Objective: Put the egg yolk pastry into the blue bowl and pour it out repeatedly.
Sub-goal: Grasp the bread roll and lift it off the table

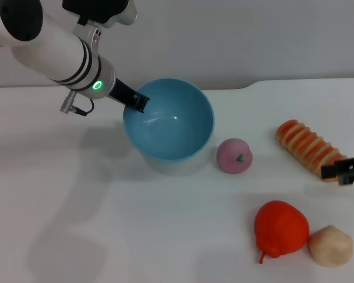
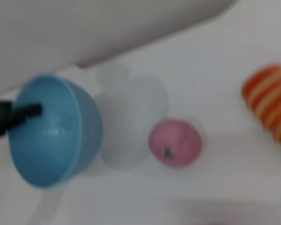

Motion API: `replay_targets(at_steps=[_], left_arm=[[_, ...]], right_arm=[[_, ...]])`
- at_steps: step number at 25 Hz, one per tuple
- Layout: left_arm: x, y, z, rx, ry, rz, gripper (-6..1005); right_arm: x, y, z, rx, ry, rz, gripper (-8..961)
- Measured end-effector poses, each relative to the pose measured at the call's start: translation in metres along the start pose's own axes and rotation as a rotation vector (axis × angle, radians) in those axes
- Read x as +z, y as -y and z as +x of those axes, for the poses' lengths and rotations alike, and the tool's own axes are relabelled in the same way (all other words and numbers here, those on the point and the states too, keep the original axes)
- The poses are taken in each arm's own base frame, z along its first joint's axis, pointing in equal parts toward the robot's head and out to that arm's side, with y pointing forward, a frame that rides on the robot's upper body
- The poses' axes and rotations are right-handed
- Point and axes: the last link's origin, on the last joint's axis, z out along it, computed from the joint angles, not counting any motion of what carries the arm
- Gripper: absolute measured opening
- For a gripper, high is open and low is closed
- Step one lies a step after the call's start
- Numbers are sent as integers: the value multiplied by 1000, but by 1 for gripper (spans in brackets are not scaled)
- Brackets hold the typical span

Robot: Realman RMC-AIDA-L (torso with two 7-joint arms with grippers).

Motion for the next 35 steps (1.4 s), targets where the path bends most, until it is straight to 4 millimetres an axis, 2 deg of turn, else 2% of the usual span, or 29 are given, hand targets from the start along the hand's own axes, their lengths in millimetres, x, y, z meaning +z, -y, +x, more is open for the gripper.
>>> replay_targets(at_steps=[15,22,29,35], left_arm=[[0,-2,1,6,-2,-1,-1],[0,-2,3,9,-7,0,0],[0,-3,5,13,-17,3,-1],[1,-3,4,11,-20,4,0]], right_arm=[[9,8,26,77,-212,56,496],[1,14,34,126,-210,38,492],[3,22,42,177,-254,77,489],[1,28,42,219,-219,82,486]])
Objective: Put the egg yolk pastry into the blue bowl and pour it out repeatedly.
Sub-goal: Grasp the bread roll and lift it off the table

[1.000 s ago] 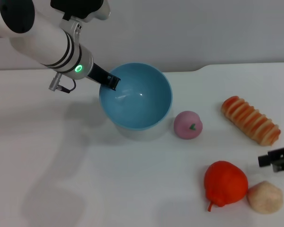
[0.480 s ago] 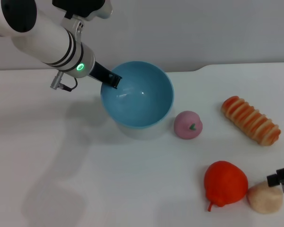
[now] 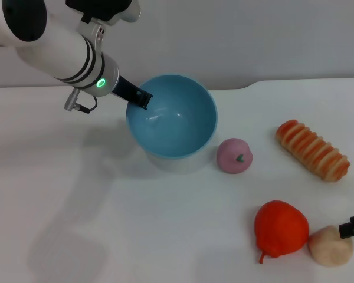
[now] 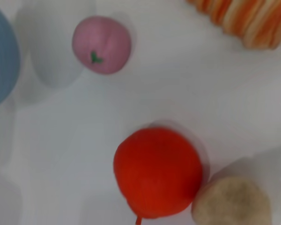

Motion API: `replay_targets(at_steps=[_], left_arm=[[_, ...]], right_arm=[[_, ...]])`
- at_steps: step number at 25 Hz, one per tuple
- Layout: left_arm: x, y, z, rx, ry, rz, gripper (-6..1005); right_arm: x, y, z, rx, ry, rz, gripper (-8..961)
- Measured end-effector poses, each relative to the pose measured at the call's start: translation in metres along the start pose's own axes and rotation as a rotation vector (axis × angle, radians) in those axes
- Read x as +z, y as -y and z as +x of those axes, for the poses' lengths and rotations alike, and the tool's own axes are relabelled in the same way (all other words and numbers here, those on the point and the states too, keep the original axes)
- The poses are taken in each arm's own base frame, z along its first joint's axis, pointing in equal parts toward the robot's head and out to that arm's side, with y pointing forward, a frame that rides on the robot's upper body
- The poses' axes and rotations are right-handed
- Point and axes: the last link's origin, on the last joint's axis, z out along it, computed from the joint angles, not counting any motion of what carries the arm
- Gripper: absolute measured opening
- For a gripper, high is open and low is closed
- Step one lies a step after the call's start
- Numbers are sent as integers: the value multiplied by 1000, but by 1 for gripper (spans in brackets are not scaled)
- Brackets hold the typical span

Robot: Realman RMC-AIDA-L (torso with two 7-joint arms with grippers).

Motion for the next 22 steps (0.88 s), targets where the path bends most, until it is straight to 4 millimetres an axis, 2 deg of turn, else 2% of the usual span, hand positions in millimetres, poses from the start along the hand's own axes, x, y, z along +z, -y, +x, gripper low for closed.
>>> replay_targets(at_steps=[10,22], left_arm=[[0,0,-1,-2,-2,-1,0],[1,0,-2,-2,-1,0,-1]], right_arm=[[17,6,1,50,-17,-11,481],[16,20,4,120,-7,54,475]])
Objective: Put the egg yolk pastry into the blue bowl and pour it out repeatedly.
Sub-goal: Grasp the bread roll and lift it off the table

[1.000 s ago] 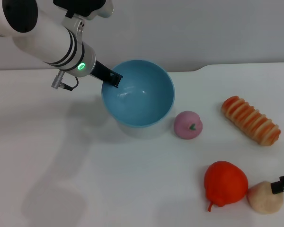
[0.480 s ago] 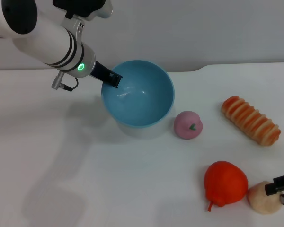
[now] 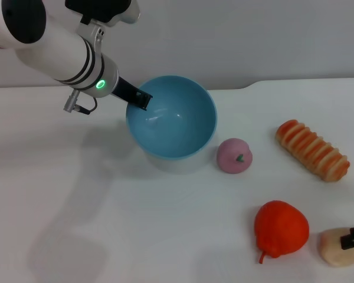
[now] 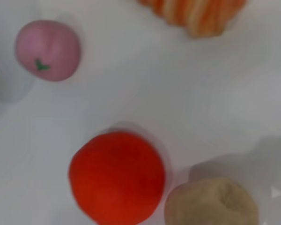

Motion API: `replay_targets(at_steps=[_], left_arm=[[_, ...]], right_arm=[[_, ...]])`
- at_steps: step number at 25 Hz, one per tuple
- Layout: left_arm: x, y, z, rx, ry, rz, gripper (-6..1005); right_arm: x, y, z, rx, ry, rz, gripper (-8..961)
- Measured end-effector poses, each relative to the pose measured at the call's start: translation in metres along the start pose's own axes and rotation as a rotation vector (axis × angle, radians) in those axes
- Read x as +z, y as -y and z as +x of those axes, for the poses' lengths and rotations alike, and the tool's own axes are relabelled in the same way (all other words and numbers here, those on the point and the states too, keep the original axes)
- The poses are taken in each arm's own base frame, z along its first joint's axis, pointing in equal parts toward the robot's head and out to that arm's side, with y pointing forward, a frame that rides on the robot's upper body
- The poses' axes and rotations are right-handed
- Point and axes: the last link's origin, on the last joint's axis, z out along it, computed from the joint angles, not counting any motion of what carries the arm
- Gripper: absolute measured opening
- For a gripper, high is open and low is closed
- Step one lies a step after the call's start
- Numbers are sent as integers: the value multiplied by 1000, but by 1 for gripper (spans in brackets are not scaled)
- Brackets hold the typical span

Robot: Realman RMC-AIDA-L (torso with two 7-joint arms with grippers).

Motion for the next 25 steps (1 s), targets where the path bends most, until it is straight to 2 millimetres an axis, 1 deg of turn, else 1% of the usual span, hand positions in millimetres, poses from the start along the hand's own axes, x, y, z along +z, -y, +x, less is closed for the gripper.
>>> replay_targets(at_steps=[13,22,25], left_arm=[[0,0,-2,5,3,0,0],[0,1,-1,7,-1,3,-1],[0,2,-1,5,-4,6,-1]], right_arm=[[8,10,-6,34,49,42,469],[6,13,-10,42,89,39,464],[9,12,-10,34,90,40,463]])
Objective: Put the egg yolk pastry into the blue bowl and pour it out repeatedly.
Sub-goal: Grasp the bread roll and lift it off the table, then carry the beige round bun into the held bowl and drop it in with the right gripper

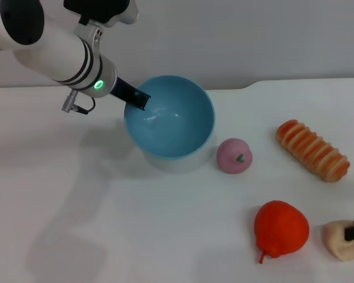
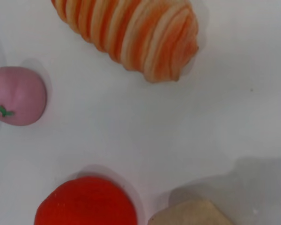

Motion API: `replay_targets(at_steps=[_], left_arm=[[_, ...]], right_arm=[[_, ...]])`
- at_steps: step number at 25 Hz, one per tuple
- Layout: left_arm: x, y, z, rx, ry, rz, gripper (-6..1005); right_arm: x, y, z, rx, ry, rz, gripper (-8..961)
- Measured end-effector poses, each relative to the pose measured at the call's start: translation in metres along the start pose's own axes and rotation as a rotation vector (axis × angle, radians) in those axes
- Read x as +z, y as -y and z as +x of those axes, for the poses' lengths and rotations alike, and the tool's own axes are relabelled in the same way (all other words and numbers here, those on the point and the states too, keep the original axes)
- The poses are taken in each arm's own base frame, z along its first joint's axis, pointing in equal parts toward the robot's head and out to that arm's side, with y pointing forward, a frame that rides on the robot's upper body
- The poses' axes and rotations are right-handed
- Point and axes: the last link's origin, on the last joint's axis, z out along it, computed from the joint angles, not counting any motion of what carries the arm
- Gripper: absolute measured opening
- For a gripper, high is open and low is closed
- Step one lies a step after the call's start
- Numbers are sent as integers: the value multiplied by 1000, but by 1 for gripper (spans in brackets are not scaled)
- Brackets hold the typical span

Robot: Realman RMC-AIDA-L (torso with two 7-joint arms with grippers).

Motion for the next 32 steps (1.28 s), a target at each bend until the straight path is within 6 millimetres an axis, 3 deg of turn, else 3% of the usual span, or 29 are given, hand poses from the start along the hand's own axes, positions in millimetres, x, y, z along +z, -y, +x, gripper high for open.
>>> replay_targets(at_steps=[3,20,27,32], left_arm=[[0,1,0,0,-3,2,-1],[0,1,1,-1,-12,5,-1],[1,-3,-1,2,16,-7,-1],[0,-8,-5,2,61,-31,-1]], right_arm=[[1,-2,-1,-9,4,1,383],[-10,-31,-17,-193,104,-96,243],[-41,-71,-32,-354,203,-240,210],[-47,-101,-44,-447,235,-268,167]])
